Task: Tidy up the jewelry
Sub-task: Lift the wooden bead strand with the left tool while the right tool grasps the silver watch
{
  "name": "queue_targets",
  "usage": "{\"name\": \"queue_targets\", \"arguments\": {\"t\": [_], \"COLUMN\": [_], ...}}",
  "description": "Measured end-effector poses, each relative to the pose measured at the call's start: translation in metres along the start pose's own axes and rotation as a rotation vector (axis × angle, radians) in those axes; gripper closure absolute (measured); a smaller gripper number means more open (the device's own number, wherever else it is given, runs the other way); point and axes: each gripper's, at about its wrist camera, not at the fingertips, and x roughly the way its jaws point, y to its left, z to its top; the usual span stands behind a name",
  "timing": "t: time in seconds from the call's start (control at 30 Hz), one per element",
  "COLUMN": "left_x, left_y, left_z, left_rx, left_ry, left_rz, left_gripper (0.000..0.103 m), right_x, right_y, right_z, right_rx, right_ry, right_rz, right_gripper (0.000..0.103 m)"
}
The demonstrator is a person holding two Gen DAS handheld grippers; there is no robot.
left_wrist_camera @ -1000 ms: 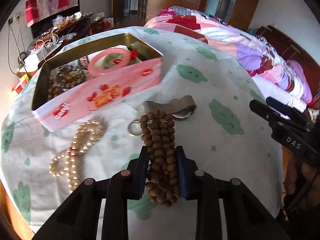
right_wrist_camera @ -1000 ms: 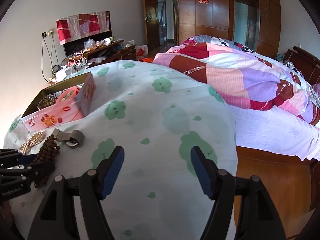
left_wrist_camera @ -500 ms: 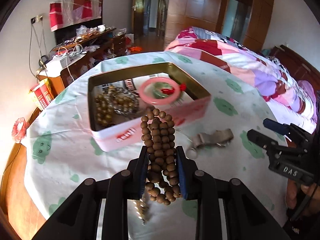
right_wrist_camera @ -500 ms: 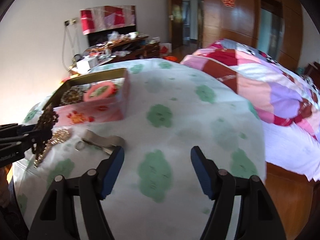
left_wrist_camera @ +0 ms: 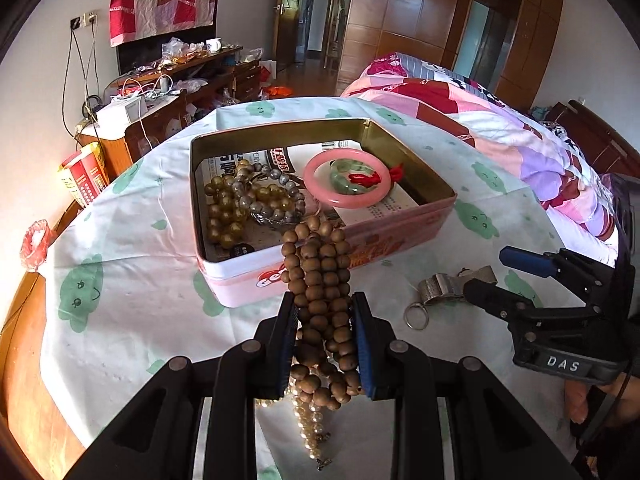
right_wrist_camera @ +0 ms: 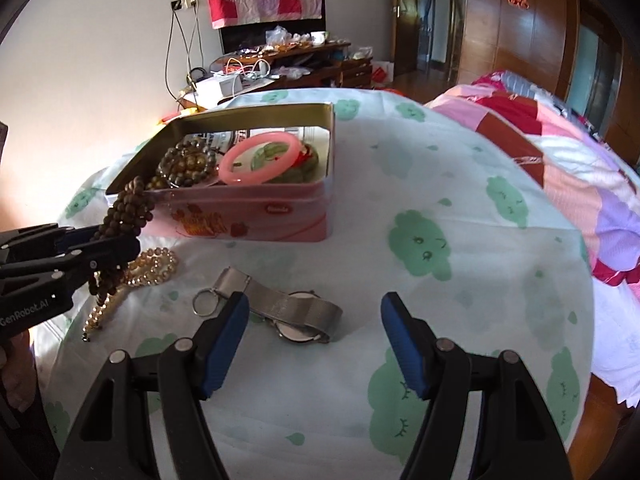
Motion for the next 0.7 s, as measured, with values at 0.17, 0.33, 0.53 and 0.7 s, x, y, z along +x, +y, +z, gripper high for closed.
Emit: {"name": "queue_targets", "arguments": {"t": [0.17,0.33,0.53,0.7], "left_x": [0.002,0.0,0.0,0.002], "left_y": [0.003,0.008,0.01,0.01], "left_z": [0.0,0.0,0.001,0.0], "left_rx": [-0.005,-0.016,-0.015,-0.01], "left_ry": [0.007,0.007,0.009,0.015], "left_rz": [-0.011,-0.019,-0.017,-0.016], "left_gripper": [0.076,0.076,0.076,0.076], "right_x": [0.007,0.003,0.0,-0.001], "right_y": [-0.002,-0.001,0.0,0.007], "right_z": [0.002,-0.002,-0.008,-0.007], "right_rx": [-0.005,-0.028,-0.058,-0.11], "right_ry": [0.038,0.051,0.07,0.055], "right_rz": [0.035,0.073,0.079,0.037], "right_gripper": [0.056,0.068,0.073,0.071]}}
